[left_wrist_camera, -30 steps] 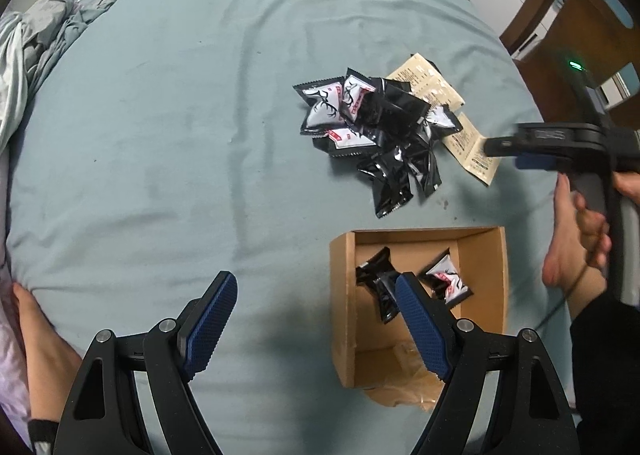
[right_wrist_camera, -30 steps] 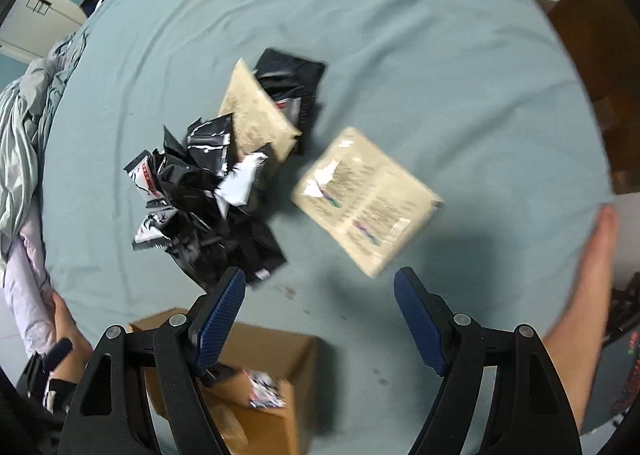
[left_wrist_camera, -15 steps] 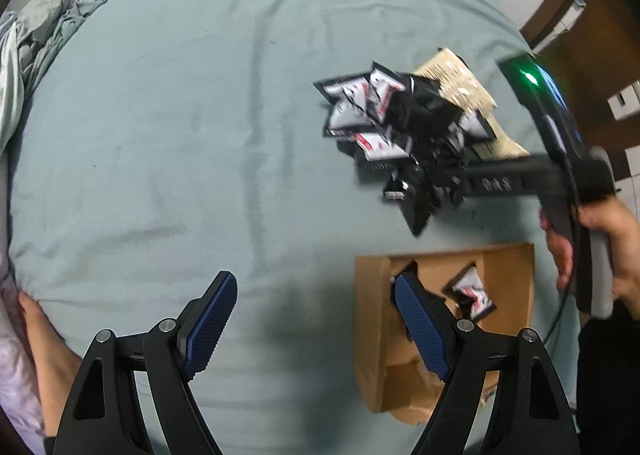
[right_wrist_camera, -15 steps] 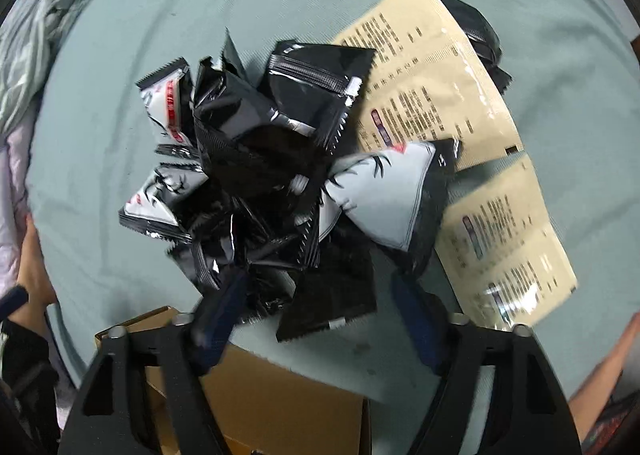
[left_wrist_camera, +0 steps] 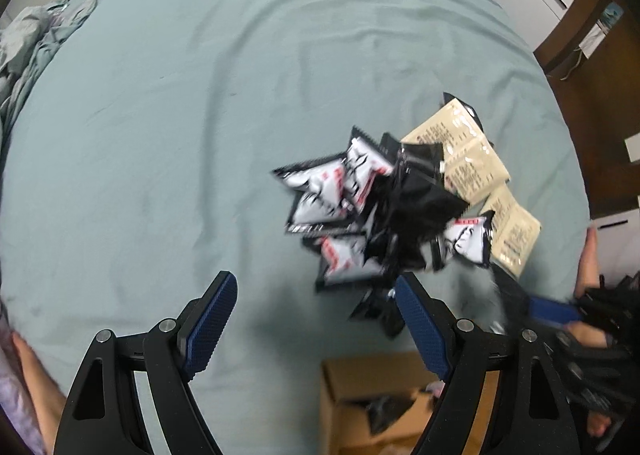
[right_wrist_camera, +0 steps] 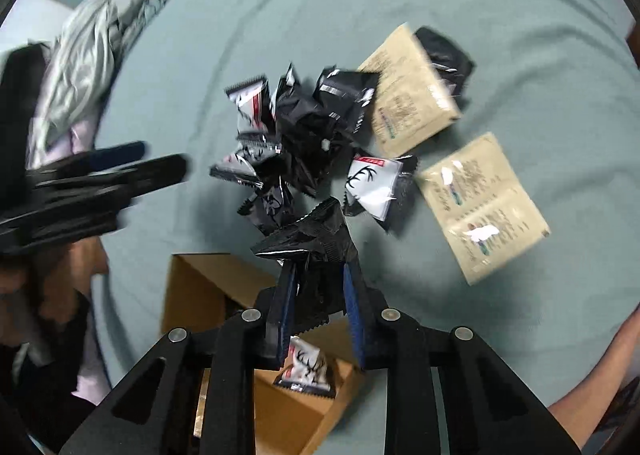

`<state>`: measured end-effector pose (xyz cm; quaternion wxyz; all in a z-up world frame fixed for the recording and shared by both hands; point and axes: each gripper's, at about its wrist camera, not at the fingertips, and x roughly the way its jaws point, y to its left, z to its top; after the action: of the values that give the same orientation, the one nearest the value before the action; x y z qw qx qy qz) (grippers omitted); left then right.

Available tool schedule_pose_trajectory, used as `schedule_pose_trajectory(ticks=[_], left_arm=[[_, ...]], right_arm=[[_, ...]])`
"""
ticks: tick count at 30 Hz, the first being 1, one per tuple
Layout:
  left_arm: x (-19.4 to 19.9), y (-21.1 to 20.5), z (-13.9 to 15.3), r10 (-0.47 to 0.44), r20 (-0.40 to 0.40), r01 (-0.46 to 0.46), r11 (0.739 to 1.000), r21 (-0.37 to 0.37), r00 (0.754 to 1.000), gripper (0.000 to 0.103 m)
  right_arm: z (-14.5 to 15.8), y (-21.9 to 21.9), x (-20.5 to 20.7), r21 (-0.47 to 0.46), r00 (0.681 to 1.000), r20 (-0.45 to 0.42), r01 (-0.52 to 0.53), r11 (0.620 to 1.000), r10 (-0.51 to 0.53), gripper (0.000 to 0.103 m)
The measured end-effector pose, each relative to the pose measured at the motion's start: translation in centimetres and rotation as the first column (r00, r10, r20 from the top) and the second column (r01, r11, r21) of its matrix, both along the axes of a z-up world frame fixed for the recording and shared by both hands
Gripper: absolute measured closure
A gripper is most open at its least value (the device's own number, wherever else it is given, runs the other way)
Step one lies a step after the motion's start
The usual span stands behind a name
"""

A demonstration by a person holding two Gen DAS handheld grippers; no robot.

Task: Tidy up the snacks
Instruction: 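Grasp a black packet from the pile with the right tool, then grasp a white packet with the left tool while the right tool carries its packet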

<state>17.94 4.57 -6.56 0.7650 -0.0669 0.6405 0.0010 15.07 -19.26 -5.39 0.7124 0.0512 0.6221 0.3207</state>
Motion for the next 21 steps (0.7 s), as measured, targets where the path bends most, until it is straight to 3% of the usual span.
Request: schedule_pose_trajectory(ticks=[5, 8, 11, 13, 15, 18, 21], left_arm=[[2.8, -0.3, -3.0, 0.035, -0.024, -0.035, 0.999, 0.018, 0.999, 0.021], [4.3, 0.0, -4.2, 0.042, 0.003, -0.042, 0.998, 0.040, 0.999, 0.021], [5.7, -0.1, -5.3, 0.019, 0.010, -0.020, 0.998, 0.062, 1.000, 0.022], [6.3, 0.1, -6.2, 0.015, -0.011, -0.014, 0.999, 0.051, 1.000, 0.036], [6.4, 0.3, -6.4, 0.011, -0.014, -0.011, 1.000, -0.001, 1.000, 0.064], [6.1, -0.5, -5.5, -0.074, -0.018, 0.075, 0.997, 0.023, 0.997, 0.072], [4.8, -0.8, -2.6, -0.142, 0.040, 0.140, 0.989, 0.056, 0.989, 0.073]], right_arm=[[3.1, -3.1, -1.6, 0.069, 0.999, 0.021, 0.033, 0.997, -0.035, 0.081], [4.5, -4.5, -2.6, 0.102, 0.999, 0.024, 0.025, 0.994, -0.028, 0.081], [4.6, -4.7, -3.1, 0.105, 1.000, 0.021, 0.013, 0.994, -0.016, 0.081], [4.7, -4.7, -3.0, 0.098, 1.000, 0.018, 0.013, 0.995, -0.014, 0.081], [4.6, -4.7, -2.9, 0.093, 1.000, 0.016, 0.018, 0.996, -0.020, 0.081], [4.8, -4.6, -2.9, 0.090, 0.999, 0.015, 0.030, 0.995, -0.032, 0.081], [5.5, -4.5, -3.3, 0.076, 0.999, 0.033, 0.032, 0.997, -0.034, 0.081]])
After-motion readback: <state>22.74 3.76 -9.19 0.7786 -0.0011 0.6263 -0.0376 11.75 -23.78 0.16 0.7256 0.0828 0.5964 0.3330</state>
